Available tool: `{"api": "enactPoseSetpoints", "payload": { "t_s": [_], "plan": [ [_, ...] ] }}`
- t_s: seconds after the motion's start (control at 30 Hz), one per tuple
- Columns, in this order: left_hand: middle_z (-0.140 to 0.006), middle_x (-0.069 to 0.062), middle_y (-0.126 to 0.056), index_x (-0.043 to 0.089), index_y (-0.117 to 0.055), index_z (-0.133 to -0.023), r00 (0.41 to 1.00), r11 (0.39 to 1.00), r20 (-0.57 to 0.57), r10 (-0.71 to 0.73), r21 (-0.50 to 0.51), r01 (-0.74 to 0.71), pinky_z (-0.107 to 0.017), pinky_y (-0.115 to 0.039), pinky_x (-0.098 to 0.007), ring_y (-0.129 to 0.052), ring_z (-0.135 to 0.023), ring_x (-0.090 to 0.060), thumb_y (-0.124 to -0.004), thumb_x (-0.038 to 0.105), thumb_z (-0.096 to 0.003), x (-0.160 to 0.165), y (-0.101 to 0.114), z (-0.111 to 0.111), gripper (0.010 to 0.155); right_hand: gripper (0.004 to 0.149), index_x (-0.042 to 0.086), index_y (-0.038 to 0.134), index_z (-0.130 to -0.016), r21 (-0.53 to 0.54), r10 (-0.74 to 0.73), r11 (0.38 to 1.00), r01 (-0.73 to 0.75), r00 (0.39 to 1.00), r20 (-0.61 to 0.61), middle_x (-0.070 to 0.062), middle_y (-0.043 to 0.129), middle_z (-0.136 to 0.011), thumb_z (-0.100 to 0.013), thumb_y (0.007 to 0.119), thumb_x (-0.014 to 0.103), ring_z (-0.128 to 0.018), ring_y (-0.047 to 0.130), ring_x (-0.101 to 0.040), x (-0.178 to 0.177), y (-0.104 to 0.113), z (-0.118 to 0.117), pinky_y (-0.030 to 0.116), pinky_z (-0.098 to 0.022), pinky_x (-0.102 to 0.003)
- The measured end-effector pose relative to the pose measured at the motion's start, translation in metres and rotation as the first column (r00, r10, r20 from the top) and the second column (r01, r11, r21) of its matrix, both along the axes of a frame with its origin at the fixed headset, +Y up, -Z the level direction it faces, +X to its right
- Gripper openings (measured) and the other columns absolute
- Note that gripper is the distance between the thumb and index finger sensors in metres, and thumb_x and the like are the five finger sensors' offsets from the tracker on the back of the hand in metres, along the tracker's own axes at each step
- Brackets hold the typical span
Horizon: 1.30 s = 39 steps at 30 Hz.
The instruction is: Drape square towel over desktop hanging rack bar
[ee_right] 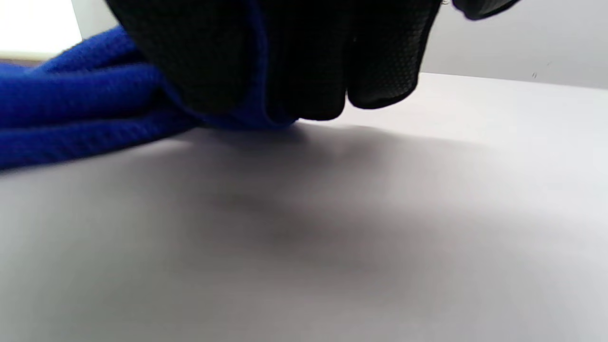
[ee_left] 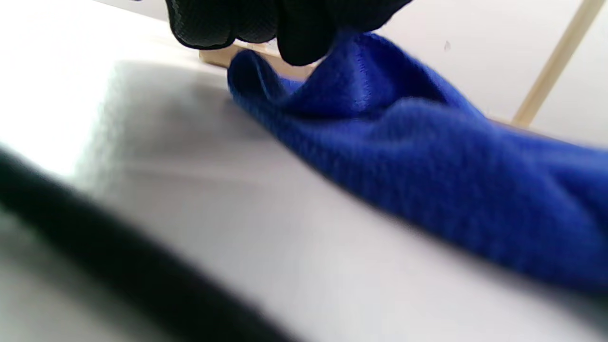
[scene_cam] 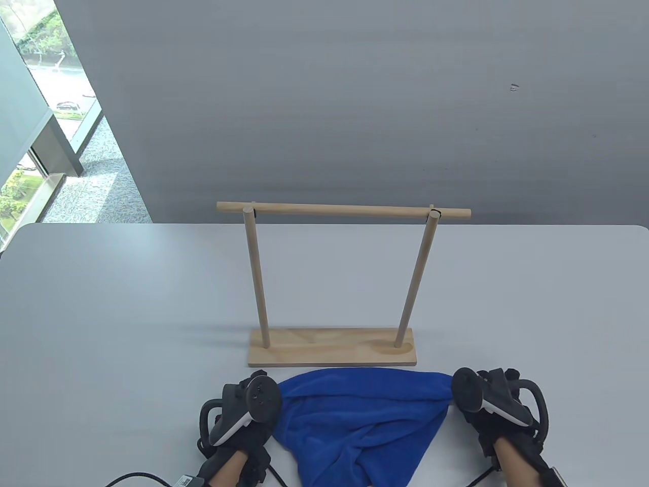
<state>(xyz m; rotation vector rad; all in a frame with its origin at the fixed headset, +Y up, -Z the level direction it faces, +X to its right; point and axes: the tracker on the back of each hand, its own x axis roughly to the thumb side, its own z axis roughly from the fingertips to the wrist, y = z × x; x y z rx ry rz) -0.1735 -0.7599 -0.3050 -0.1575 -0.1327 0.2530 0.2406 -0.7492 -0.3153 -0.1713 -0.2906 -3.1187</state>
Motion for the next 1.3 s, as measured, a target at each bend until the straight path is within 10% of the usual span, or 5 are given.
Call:
{"api": "enactPoseSetpoints", "payload": {
  "t_s": [0.53, 0.9, 1.07, 1.17, 1.3],
  "plan": [
    [-0.114, -0.018, -0.047, 0.028, -0.058, -0.102, 0.955, 0.969, 0.191, -0.226, -0.058, 0.241, -0.07, -0.049, -0.068, -0.058, -0.106, -0.045, -0.065, 0.057, -0.0468, 0.02, -0.019, 0.004, 0.063, 0.034, 0.007, 0.083, -0.076, 0.179, -0.342, 0.918, 0.353, 0.935, -0.091, -0.018, 0.079, -0.088, -0.052, 0.077, 0.031, -0.086, 0.076, -0.049, 0.021, 0.049, 0.021, 0.045, -0.063, -0.073],
    [-0.102, -0.015, -0.072, 0.021, -0.081, -0.082, 0.97, 0.972, -0.066, 0.233, 0.055, -0.229, -0.067, -0.059, -0.064, -0.083, -0.09, -0.04, -0.069, 0.039, -0.0487, -0.019, 0.005, 0.002, 0.04, 0.034, 0.007, 0.082, -0.077, 0.322, -0.48, 0.812, 0.486, 0.871, -0.104, -0.019, 0.078, -0.089, -0.052, 0.078, 0.03, -0.086, 0.077, -0.05, 0.045, 0.07, 0.034, 0.045, -0.062, -0.073],
    [-0.084, -0.011, -0.087, 0.021, -0.082, -0.072, 0.971, 0.916, 0.098, -0.218, 0.364, 0.169, -0.046, -0.088, -0.042, -0.109, -0.049, -0.013, -0.061, 0.04, -0.0499, -0.012, 0.041, 0.015, 0.036, 0.033, 0.007, 0.083, -0.077, 0.467, -0.45, 0.735, 0.491, 0.869, -0.207, -0.018, 0.079, -0.089, -0.053, 0.077, 0.029, -0.086, 0.077, -0.049, 0.042, 0.09, 0.044, 0.044, -0.063, -0.073],
    [-0.079, -0.006, -0.091, 0.024, -0.084, -0.067, 0.847, 0.765, 0.174, -0.502, 0.547, 0.341, -0.046, -0.09, -0.04, -0.11, -0.046, -0.01, -0.06, 0.044, -0.0484, -0.008, 0.057, 0.026, 0.037, 0.033, 0.007, 0.083, -0.077, 0.485, -0.492, 0.671, 0.56, 0.826, -0.274, -0.017, 0.08, -0.089, -0.054, 0.076, 0.029, -0.086, 0.077, -0.049, 0.045, 0.108, 0.047, 0.044, -0.063, -0.074],
    [-0.084, -0.005, -0.087, 0.026, -0.082, -0.068, 0.715, 0.75, 0.368, -0.595, 0.575, 0.328, -0.052, -0.089, -0.038, -0.108, -0.055, -0.007, -0.066, 0.045, -0.0417, -0.011, 0.066, 0.035, 0.037, 0.032, 0.006, 0.084, -0.077, 0.403, -0.577, 0.634, 0.659, 0.751, -0.321, -0.018, 0.08, -0.089, -0.055, 0.075, 0.028, -0.087, 0.077, -0.049, 0.057, 0.122, 0.041, 0.043, -0.063, -0.074]
  ]
}}
